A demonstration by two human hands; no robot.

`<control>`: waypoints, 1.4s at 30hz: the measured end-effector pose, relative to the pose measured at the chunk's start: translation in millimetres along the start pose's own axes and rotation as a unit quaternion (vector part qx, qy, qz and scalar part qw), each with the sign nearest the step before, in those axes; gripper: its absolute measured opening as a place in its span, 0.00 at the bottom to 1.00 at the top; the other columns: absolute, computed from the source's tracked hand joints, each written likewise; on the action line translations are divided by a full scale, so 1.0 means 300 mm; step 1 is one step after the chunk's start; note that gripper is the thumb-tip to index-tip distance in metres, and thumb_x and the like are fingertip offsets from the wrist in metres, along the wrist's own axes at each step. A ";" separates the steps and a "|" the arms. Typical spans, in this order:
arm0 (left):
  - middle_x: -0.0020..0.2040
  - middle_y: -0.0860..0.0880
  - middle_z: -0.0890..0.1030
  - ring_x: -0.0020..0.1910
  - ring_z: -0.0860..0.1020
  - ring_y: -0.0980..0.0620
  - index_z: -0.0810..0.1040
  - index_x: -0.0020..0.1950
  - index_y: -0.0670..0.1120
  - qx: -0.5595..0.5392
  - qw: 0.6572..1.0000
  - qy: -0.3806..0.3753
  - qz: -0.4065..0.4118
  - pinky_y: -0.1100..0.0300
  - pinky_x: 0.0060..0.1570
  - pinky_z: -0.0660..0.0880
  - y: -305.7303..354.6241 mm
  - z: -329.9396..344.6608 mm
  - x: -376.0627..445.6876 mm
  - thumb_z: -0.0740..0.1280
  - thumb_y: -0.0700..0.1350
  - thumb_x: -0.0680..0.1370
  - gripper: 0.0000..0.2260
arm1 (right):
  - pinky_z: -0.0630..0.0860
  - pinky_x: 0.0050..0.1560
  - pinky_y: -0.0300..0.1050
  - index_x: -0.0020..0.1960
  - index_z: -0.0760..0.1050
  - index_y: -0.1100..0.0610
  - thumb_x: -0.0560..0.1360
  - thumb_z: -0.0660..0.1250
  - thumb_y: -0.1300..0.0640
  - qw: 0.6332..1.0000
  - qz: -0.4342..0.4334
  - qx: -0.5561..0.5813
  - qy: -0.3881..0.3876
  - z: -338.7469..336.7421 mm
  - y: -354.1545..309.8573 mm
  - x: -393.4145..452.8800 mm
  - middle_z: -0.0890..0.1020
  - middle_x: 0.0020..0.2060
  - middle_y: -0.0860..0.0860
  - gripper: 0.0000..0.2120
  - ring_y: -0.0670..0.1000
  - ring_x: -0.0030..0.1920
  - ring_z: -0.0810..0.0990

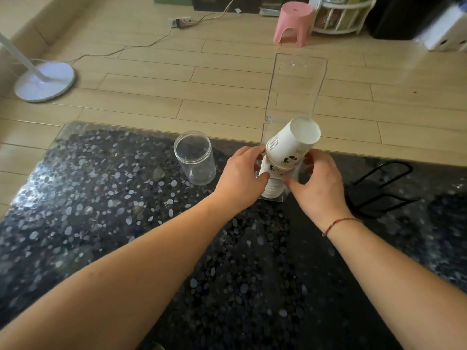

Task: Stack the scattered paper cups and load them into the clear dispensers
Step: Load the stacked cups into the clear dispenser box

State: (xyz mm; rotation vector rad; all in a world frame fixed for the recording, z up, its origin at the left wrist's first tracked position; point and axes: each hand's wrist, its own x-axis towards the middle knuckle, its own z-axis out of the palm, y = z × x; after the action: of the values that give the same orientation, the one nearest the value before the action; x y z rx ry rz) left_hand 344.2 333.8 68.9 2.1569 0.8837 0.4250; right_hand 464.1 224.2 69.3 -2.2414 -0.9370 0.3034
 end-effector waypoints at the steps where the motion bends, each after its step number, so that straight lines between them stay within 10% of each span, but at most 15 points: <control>1: 0.55 0.48 0.78 0.48 0.78 0.52 0.76 0.67 0.44 0.010 1.000 0.003 0.005 0.61 0.54 0.76 -0.003 -0.004 0.002 0.70 0.39 0.75 0.20 | 0.69 0.50 0.40 0.62 0.72 0.55 0.69 0.76 0.51 1.000 -0.004 -0.004 0.000 -0.009 0.003 0.002 0.76 0.56 0.52 0.26 0.52 0.56 0.76; 5: 0.49 0.46 0.81 0.45 0.79 0.49 0.81 0.59 0.43 0.022 0.998 0.052 0.004 0.58 0.50 0.78 -0.009 -0.026 0.011 0.66 0.36 0.75 0.14 | 0.71 0.57 0.41 0.72 0.61 0.53 0.70 0.75 0.51 0.995 -0.071 0.039 0.054 -0.073 -0.030 0.006 0.72 0.62 0.51 0.37 0.49 0.58 0.73; 9: 0.52 0.51 0.79 0.47 0.79 0.54 0.76 0.66 0.45 -0.083 0.991 0.103 0.030 0.63 0.49 0.78 0.040 -0.032 0.016 0.65 0.39 0.78 0.16 | 0.72 0.57 0.42 0.66 0.71 0.57 0.74 0.70 0.54 0.979 -0.192 0.013 0.062 -0.085 -0.068 0.029 0.74 0.58 0.53 0.22 0.50 0.57 0.73; 22: 0.53 0.54 0.80 0.44 0.78 0.57 0.79 0.58 0.50 -0.142 0.982 0.082 -0.091 0.61 0.47 0.75 0.084 -0.008 0.028 0.68 0.55 0.78 0.13 | 0.73 0.50 0.45 0.59 0.77 0.52 0.75 0.65 0.42 0.984 -0.144 -0.098 0.028 -0.091 -0.059 0.028 0.78 0.57 0.48 0.18 0.54 0.57 0.75; 29: 0.79 0.50 0.61 0.77 0.62 0.50 0.55 0.80 0.50 -0.325 0.932 0.009 -0.161 0.47 0.74 0.60 0.173 -0.143 0.177 0.52 0.61 0.83 0.28 | 0.64 0.70 0.62 0.78 0.54 0.50 0.78 0.45 0.33 0.943 0.151 0.288 -0.075 -0.221 -0.173 0.227 0.62 0.76 0.49 0.34 0.54 0.74 0.63; 33: 0.78 0.46 0.64 0.74 0.66 0.44 0.50 0.81 0.51 -0.365 0.907 -0.069 -0.199 0.34 0.73 0.56 0.210 -0.159 0.201 0.46 0.65 0.82 0.31 | 0.57 0.70 0.70 0.79 0.48 0.46 0.77 0.43 0.31 0.884 0.204 0.396 -0.145 -0.220 -0.194 0.252 0.60 0.77 0.52 0.34 0.60 0.75 0.60; 42: 0.72 0.44 0.67 0.67 0.71 0.44 0.57 0.80 0.53 -0.439 0.877 -0.073 -0.181 0.30 0.68 0.61 0.147 -0.155 0.213 0.52 0.73 0.74 0.39 | 0.51 0.71 0.69 0.75 0.63 0.52 0.79 0.42 0.34 0.873 0.171 0.443 -0.115 -0.177 -0.153 0.191 0.62 0.76 0.46 0.33 0.51 0.76 0.58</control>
State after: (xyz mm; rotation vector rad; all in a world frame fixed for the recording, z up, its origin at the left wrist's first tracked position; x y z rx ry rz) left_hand 384.3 382.1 134.1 1.1432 0.7752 0.3655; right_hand 503.8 261.0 142.0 -1.4948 -0.3556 0.9633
